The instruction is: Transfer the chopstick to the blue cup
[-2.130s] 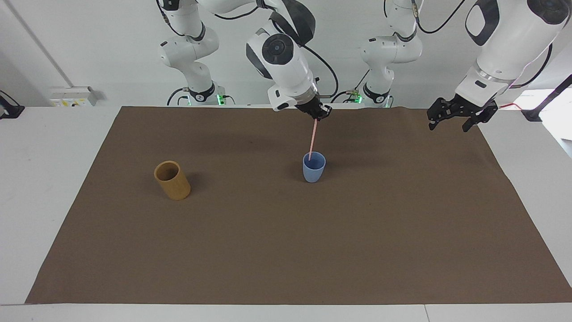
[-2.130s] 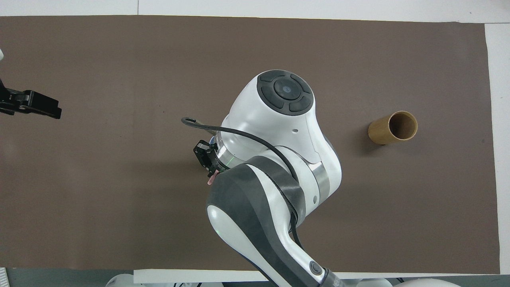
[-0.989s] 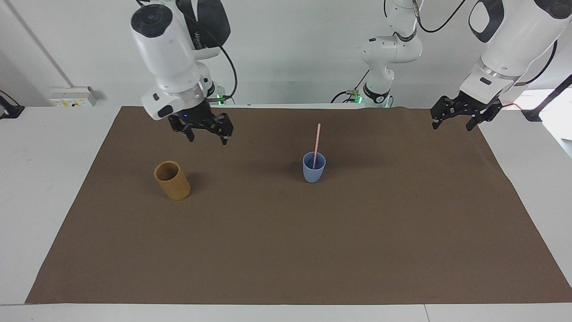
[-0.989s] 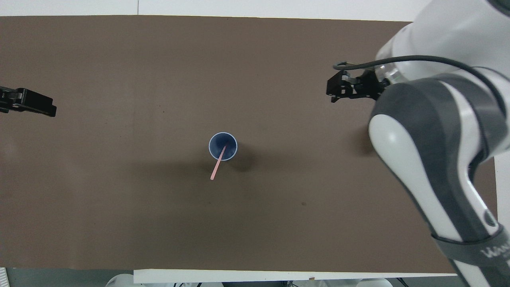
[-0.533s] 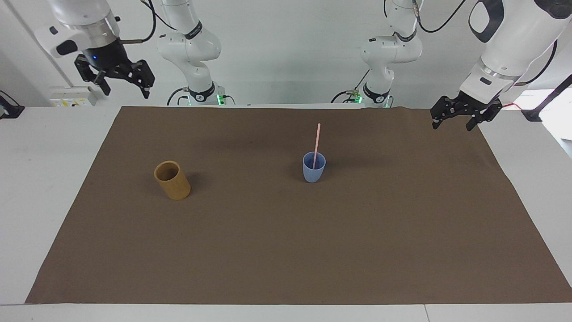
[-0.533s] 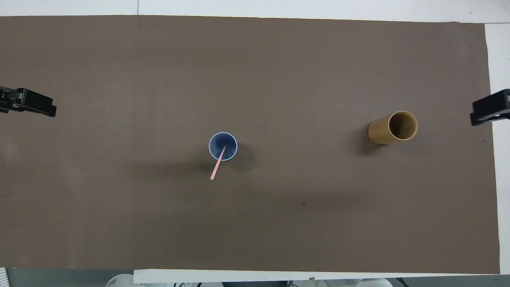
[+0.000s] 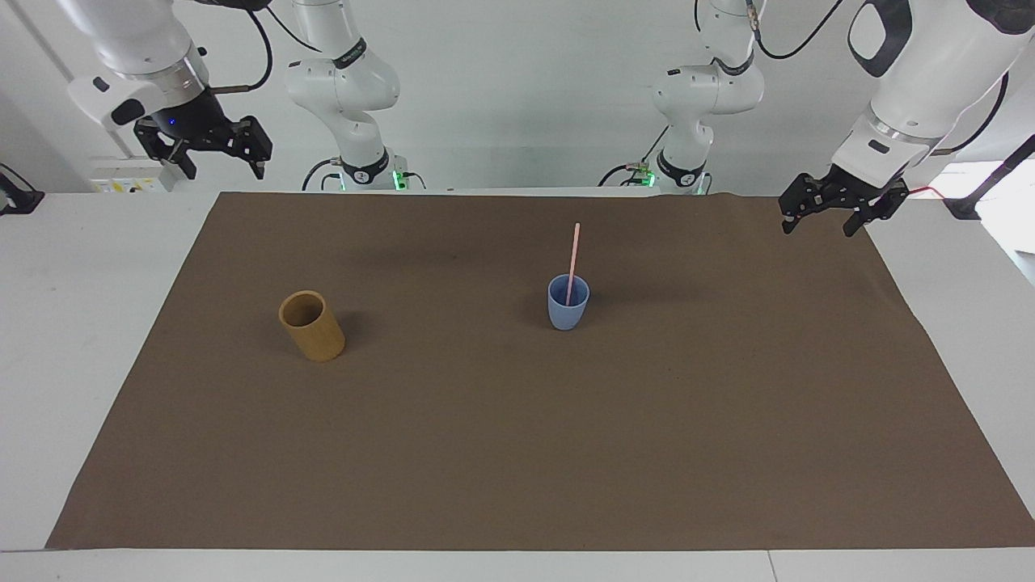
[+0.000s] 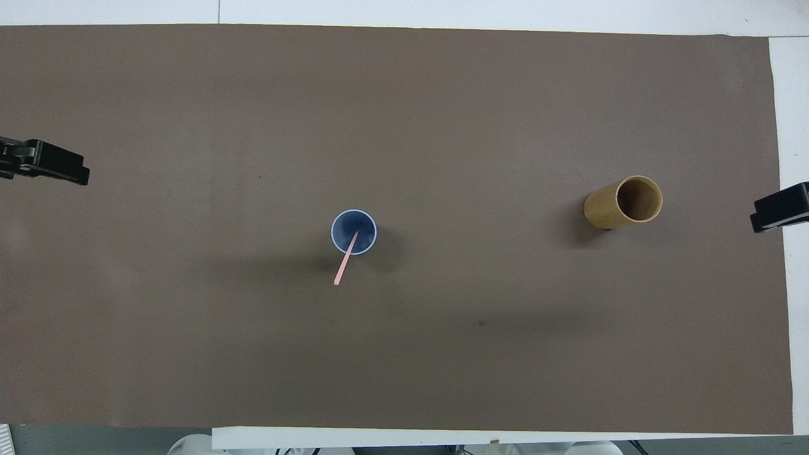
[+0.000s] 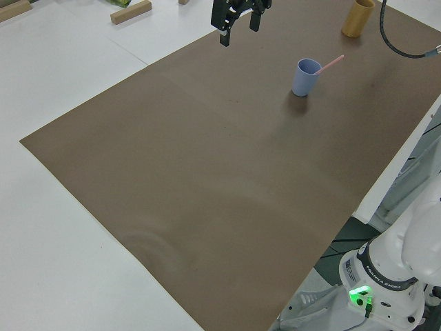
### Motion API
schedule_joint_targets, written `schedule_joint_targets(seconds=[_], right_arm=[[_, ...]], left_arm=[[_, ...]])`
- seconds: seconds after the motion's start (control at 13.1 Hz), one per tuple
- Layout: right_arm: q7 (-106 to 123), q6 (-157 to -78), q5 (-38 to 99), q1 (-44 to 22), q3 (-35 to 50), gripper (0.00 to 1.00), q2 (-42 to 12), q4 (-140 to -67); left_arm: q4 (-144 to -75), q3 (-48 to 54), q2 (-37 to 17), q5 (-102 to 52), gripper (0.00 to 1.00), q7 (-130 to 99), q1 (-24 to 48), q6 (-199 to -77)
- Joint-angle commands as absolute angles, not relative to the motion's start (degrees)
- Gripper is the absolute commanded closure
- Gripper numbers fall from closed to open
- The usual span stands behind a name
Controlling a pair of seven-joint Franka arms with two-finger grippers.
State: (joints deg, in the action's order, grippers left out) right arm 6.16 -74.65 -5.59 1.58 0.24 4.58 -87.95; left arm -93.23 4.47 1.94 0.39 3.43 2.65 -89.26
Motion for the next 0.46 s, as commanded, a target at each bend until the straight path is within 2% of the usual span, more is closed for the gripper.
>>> schedule_joint_targets(seconds=[0.0,0.08,0.38], right_arm=[[7.2,-74.5,-4.9,-0.2,-2.0,0.00,2.7,-88.3],[7.0,-73.6,-5.4,-0.2,-2.4,0.00,1.8,-85.8],[4.9,-73.8,-5.5,-0.3,-2.1,0.00,1.9,-85.7]], left_arm=[[-94.0,4.2,2.9,-0.2,0.00,3.9,2.5,-89.9],[-94.0,4.2,2.9,-0.2,0.00,3.9,2.5,-89.9],[-94.0,4.2,2.9,-0.2,0.00,3.9,2.5,-89.9]])
